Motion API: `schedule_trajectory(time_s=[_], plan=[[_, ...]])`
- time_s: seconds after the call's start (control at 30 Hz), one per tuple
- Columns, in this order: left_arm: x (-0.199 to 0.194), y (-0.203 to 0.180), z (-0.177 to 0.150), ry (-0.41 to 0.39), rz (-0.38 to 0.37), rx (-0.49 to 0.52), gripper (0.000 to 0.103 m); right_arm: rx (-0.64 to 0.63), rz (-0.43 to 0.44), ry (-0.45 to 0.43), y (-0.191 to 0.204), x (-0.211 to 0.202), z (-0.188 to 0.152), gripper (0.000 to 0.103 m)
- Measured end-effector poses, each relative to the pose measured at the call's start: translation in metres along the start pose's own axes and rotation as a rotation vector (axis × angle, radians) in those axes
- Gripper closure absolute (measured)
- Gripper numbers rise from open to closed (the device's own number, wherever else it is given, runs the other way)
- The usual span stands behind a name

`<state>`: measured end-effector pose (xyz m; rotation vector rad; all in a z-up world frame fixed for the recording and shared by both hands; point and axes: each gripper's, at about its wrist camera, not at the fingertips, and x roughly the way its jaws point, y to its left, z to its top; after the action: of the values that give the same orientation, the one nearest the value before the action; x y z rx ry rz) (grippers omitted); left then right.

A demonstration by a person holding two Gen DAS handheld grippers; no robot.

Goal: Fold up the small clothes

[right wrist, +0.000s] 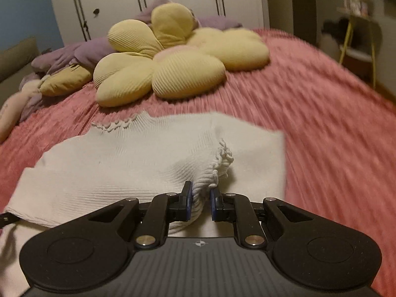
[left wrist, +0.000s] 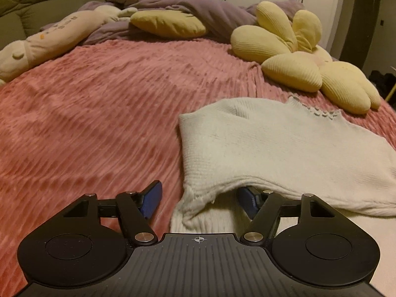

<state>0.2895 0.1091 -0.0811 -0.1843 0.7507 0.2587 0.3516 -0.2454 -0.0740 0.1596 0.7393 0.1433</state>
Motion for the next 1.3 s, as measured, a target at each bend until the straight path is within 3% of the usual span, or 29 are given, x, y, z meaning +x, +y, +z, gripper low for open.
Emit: schedule_trajectory(time_s=[0.13,0.3,0.43,0.57,0.7,0.8,0.87,0.93,1.0,1.13,1.3], plan=[[0.0,0.005,0.004,-0.022,0.036,-0.03,0.038,0.063,0.042,-0.008,-0.012,-0.006,-0.002,0.09],[-0.001,0.011,0.001,-0.04,0.083,-0.051,0.033,0.043,-0.011,-0.099,-0.01,-0.019,-0.001,0.09],[-0.004,0.02,-0.002,-0.013,0.033,-0.08,0.025,0.096,-0.002,0.008,-0.027,-0.001,-0.009,0.089],[-0.013,0.025,-0.001,-0.028,-0.005,-0.083,0.022,0.233,0.121,0.034,-0.049,-0.004,-0.006,0.084],[-0.029,0.023,0.0,-0.058,-0.015,-0.079,0.022,0.273,0.153,0.052,-0.054,-0.001,-0.006,0.083],[-0.046,0.023,0.004,-0.123,0.0,-0.071,0.022,0.173,0.114,0.038,-0.042,-0.005,-0.004,0.089],[-0.051,0.023,0.008,-0.151,0.019,-0.06,0.022,0.104,0.117,-0.018,-0.032,-0.017,-0.002,0.09],[-0.049,0.023,0.013,-0.147,0.025,-0.059,0.022,0.069,0.098,-0.074,-0.027,-0.028,0.001,0.09],[-0.045,0.023,0.016,-0.129,0.017,-0.068,0.022,0.036,0.022,-0.097,-0.022,-0.032,0.001,0.089],[-0.038,0.013,0.017,-0.102,-0.014,-0.041,0.022,0.021,-0.118,-0.028,-0.024,-0.024,-0.004,0.079],[-0.025,-0.019,0.017,-0.101,-0.048,0.037,0.022,0.003,-0.101,-0.096,-0.013,-0.034,0.0,0.077]])
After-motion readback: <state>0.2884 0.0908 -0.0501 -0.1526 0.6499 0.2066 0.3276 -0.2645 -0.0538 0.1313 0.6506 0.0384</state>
